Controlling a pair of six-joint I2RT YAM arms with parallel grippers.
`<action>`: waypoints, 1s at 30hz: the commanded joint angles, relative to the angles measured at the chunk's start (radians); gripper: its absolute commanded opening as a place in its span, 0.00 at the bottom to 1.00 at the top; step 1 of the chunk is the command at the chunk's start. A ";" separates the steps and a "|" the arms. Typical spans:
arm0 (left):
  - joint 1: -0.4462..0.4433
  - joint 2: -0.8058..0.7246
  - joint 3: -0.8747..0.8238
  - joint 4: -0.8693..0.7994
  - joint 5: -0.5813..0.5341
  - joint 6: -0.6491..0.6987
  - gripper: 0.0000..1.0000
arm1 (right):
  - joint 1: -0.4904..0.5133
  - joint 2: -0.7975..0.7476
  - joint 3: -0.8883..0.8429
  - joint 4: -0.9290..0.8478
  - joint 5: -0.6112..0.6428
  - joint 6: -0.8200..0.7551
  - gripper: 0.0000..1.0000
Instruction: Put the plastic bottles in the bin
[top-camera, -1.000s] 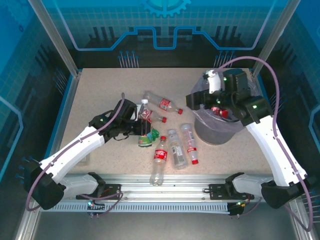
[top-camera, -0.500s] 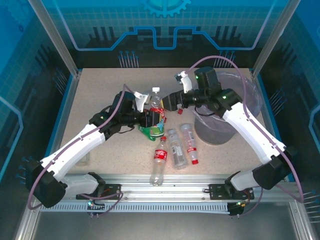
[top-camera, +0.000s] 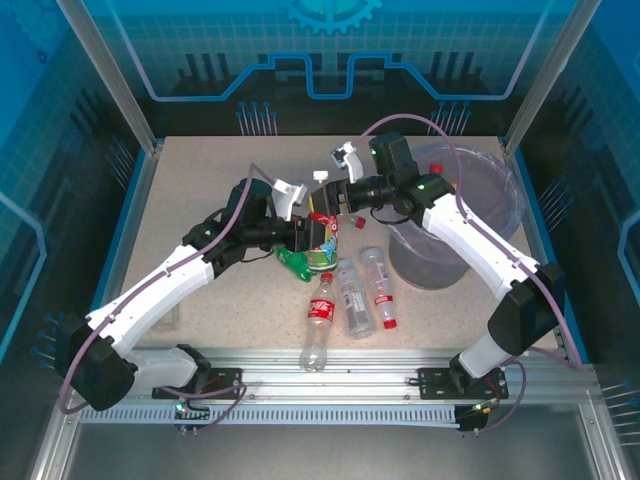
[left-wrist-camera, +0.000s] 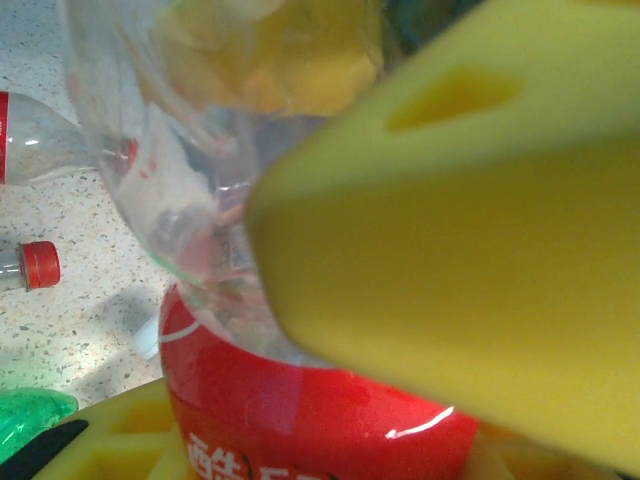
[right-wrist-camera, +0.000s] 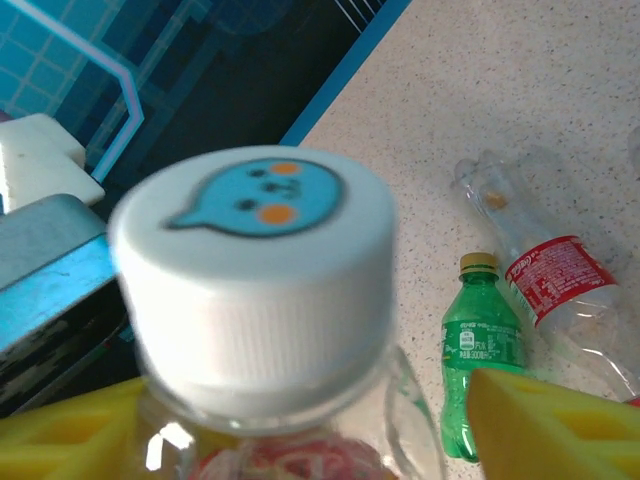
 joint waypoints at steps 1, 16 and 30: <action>0.008 0.004 0.050 0.030 0.025 0.007 0.37 | 0.003 -0.004 -0.006 0.035 -0.017 0.017 0.66; 0.020 -0.034 0.017 -0.043 0.037 0.023 0.95 | -0.077 -0.058 -0.023 0.082 0.034 0.038 0.45; -0.066 -0.200 -0.303 -0.308 -0.042 -0.169 0.94 | -0.275 -0.172 0.177 -0.109 0.248 -0.078 0.46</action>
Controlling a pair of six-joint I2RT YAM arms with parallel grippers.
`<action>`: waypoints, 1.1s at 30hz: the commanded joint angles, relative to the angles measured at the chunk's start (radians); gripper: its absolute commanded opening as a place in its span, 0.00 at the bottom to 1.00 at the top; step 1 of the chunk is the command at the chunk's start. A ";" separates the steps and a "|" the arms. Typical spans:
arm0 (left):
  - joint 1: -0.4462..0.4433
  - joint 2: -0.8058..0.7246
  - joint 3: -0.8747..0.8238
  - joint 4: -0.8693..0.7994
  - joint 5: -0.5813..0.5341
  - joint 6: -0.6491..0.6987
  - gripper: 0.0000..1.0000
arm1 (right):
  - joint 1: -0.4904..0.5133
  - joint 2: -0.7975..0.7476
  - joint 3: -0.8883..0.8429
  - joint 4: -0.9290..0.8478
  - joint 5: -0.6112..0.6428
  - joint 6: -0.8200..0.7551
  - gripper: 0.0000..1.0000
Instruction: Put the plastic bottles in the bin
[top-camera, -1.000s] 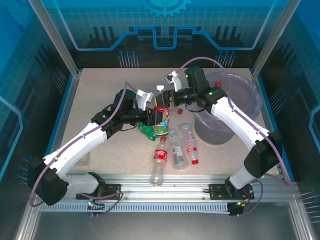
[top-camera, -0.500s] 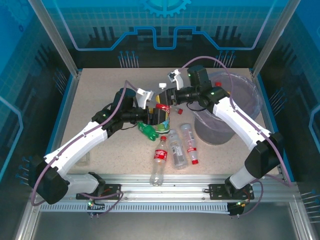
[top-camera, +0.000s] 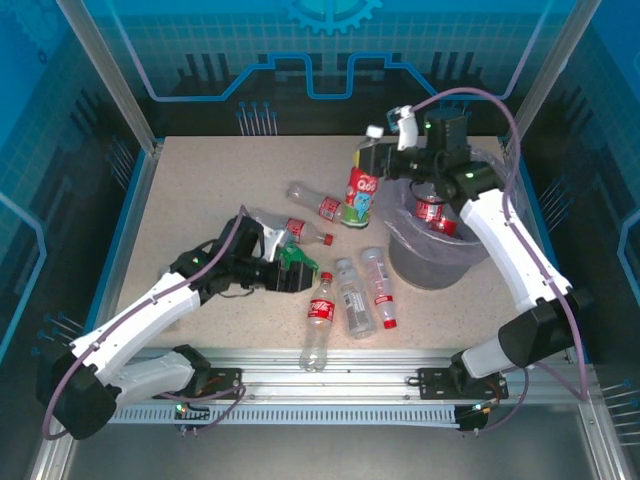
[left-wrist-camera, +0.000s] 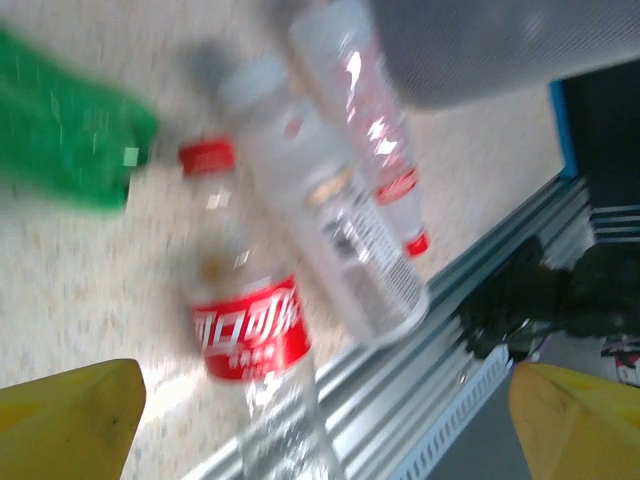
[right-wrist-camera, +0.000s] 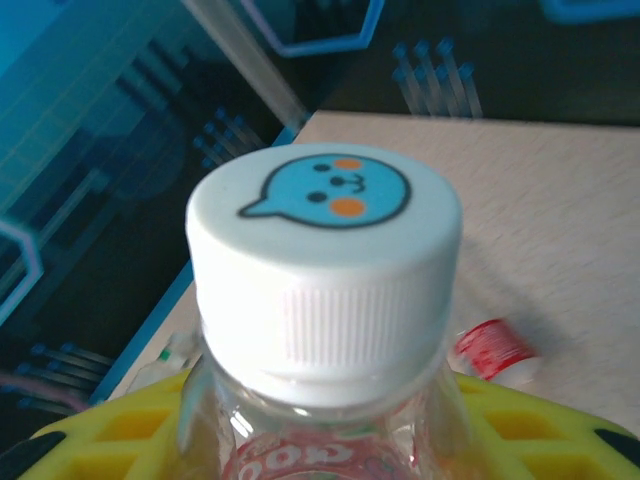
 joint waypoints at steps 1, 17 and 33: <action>-0.064 -0.013 -0.065 -0.027 -0.021 -0.105 0.93 | -0.067 -0.069 0.100 -0.092 0.077 -0.067 0.46; -0.211 0.307 -0.072 0.108 -0.124 -0.080 0.83 | -0.344 -0.057 0.358 -0.330 0.194 -0.198 0.46; -0.231 0.492 0.045 0.066 -0.254 -0.071 0.60 | -0.415 -0.109 0.097 -0.405 0.544 -0.333 0.46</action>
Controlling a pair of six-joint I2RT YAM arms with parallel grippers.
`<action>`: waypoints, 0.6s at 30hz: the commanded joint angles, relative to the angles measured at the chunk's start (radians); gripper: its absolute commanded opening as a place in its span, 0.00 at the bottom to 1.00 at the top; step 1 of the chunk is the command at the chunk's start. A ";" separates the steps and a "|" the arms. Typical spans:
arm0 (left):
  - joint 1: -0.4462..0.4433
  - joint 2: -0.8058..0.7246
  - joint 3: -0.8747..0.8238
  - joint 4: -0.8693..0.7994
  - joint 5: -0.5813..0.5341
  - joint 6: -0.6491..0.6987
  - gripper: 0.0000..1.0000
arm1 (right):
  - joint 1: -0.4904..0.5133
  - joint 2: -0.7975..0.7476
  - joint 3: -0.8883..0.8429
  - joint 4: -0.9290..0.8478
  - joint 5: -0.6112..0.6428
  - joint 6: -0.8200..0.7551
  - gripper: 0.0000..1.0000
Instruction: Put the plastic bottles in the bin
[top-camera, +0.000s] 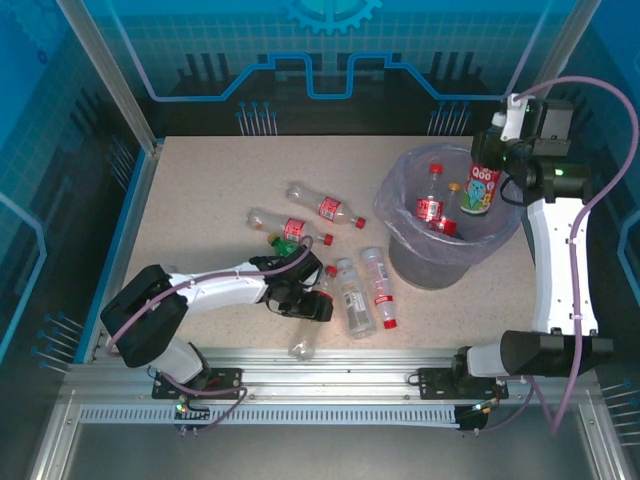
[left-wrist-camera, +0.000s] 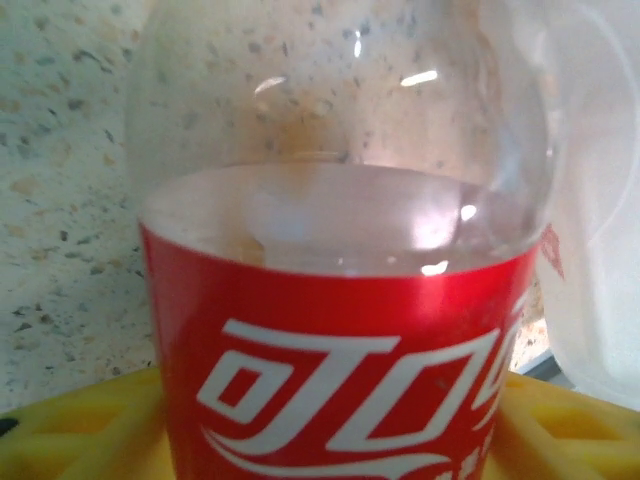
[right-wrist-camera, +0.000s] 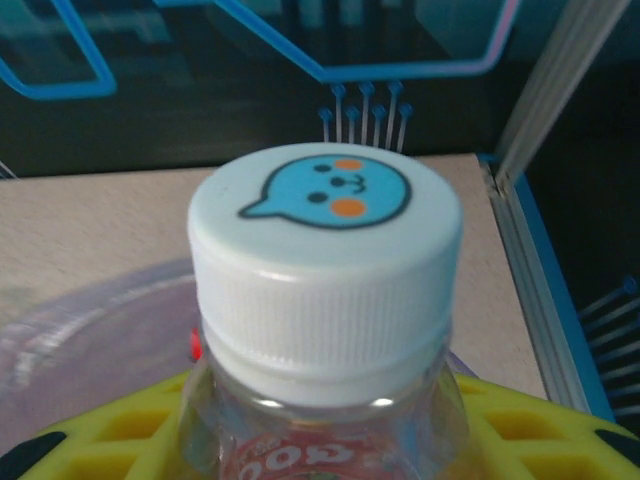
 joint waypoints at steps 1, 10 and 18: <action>-0.005 0.011 0.033 -0.053 -0.079 0.017 0.57 | -0.019 -0.032 -0.082 0.002 0.056 -0.026 0.46; 0.033 -0.022 0.042 -0.082 -0.155 0.003 0.49 | -0.021 -0.031 -0.309 0.088 -0.015 0.022 0.46; 0.077 -0.062 0.035 -0.056 -0.185 -0.006 0.44 | -0.010 -0.027 -0.440 0.133 -0.022 0.039 0.46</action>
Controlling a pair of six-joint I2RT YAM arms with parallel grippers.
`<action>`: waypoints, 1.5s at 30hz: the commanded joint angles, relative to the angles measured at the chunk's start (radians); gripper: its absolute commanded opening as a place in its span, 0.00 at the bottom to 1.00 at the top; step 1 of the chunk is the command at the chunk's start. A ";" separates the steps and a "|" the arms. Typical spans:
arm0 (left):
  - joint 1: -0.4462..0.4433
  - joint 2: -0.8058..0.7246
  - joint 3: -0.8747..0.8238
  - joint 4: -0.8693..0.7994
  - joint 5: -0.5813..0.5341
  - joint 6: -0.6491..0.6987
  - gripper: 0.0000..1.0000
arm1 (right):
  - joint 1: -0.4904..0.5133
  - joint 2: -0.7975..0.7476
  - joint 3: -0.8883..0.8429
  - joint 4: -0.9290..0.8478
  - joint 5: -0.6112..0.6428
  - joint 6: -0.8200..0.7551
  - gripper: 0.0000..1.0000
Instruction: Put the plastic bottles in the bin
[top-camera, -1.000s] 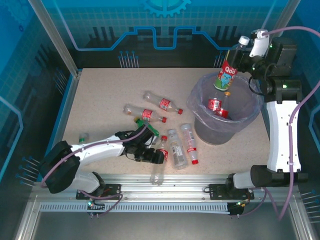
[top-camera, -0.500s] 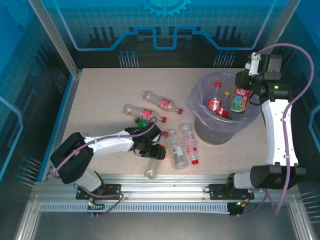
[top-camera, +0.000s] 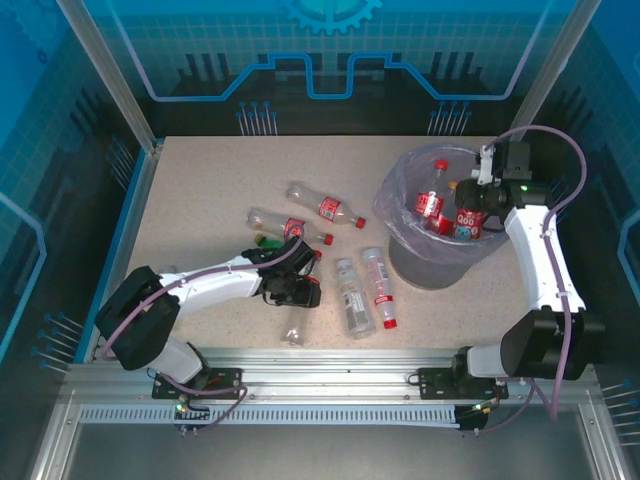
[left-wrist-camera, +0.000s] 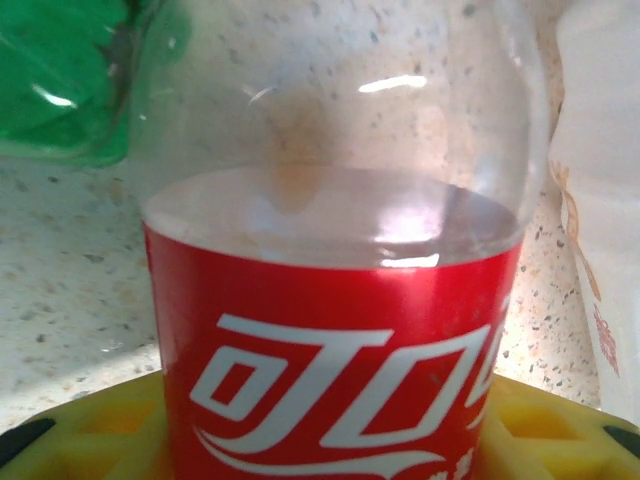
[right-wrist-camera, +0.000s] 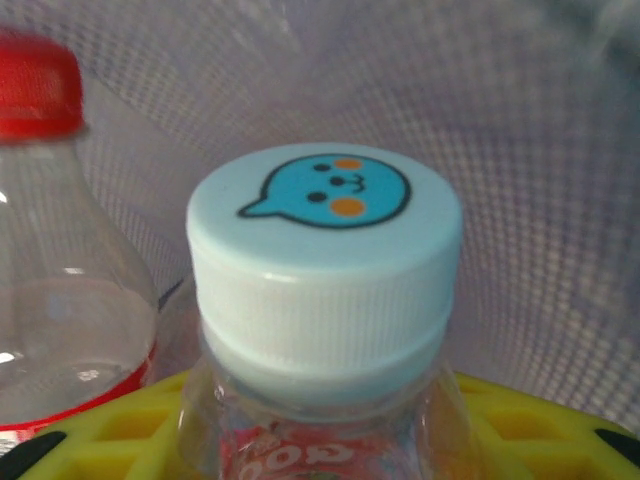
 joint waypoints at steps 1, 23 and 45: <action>0.013 -0.029 0.011 0.000 -0.037 -0.001 0.44 | 0.002 -0.017 -0.041 0.027 -0.019 0.023 0.47; 0.023 -0.040 0.035 0.059 0.012 0.044 0.38 | 0.034 -0.105 0.187 -0.127 -0.061 0.006 0.85; 0.042 -0.254 0.078 0.182 0.062 0.146 0.38 | 0.264 -0.259 0.128 -0.021 -0.563 0.187 0.84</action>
